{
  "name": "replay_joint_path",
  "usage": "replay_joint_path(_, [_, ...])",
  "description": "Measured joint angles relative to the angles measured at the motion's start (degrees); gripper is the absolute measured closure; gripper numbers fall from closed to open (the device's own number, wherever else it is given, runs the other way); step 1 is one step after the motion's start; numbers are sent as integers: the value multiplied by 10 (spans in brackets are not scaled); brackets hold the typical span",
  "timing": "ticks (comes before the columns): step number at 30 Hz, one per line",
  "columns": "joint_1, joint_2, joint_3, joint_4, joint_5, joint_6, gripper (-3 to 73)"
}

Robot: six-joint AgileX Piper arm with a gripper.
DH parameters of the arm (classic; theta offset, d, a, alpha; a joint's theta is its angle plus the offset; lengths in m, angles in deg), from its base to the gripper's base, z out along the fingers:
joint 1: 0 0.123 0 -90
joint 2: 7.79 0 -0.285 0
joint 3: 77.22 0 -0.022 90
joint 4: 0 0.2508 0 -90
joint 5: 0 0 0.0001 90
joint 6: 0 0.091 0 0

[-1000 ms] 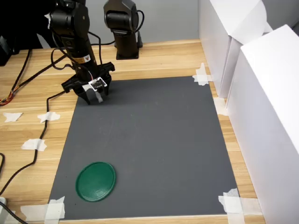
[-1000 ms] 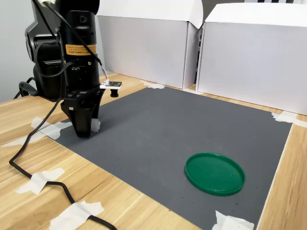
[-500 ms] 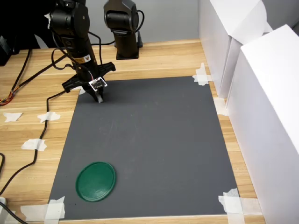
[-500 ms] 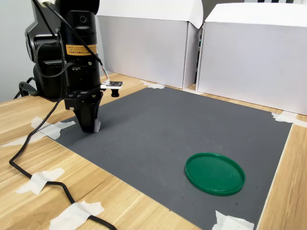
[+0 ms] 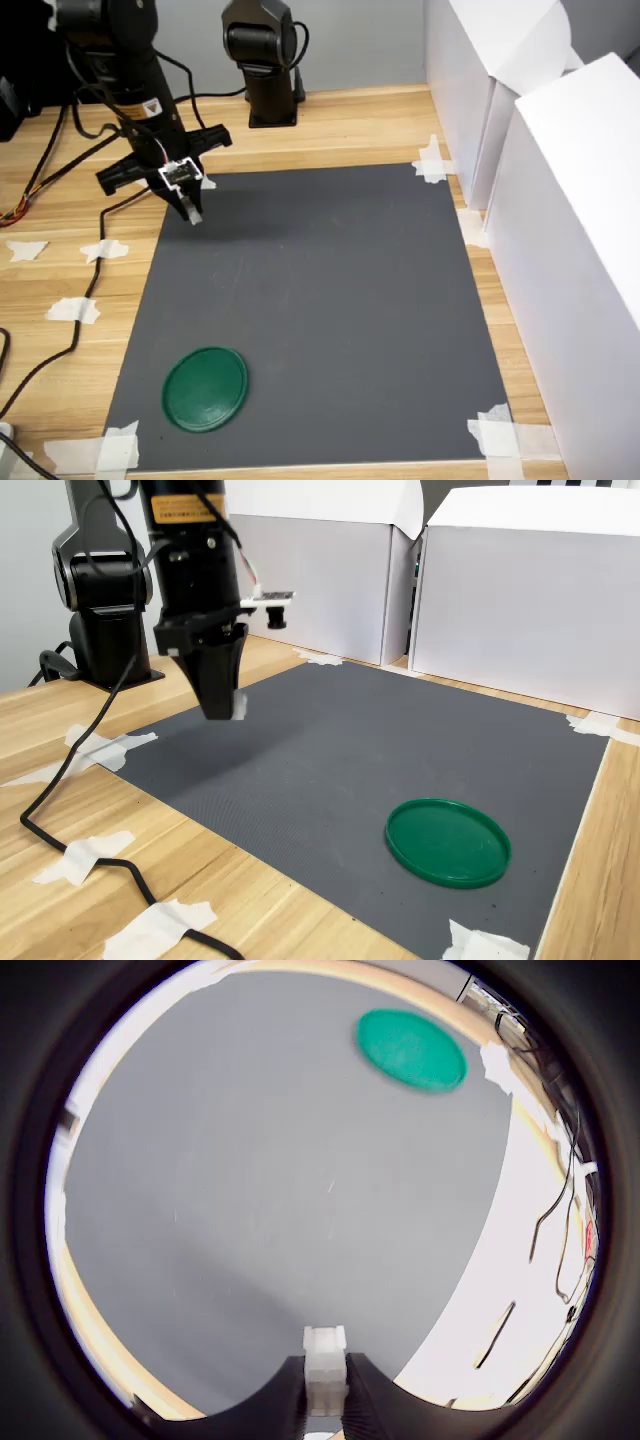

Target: Grasp a white terminal and put it on the green lid.

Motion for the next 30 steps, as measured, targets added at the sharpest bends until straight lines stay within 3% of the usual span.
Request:
replay_joint_path(9, [0,99,-169,18,57,50,606])
replay_joint_path(17, [48,197,-282,-19,69,55,606])
replay_joint_path(30, [80,298,-378,-16,66,59,606])
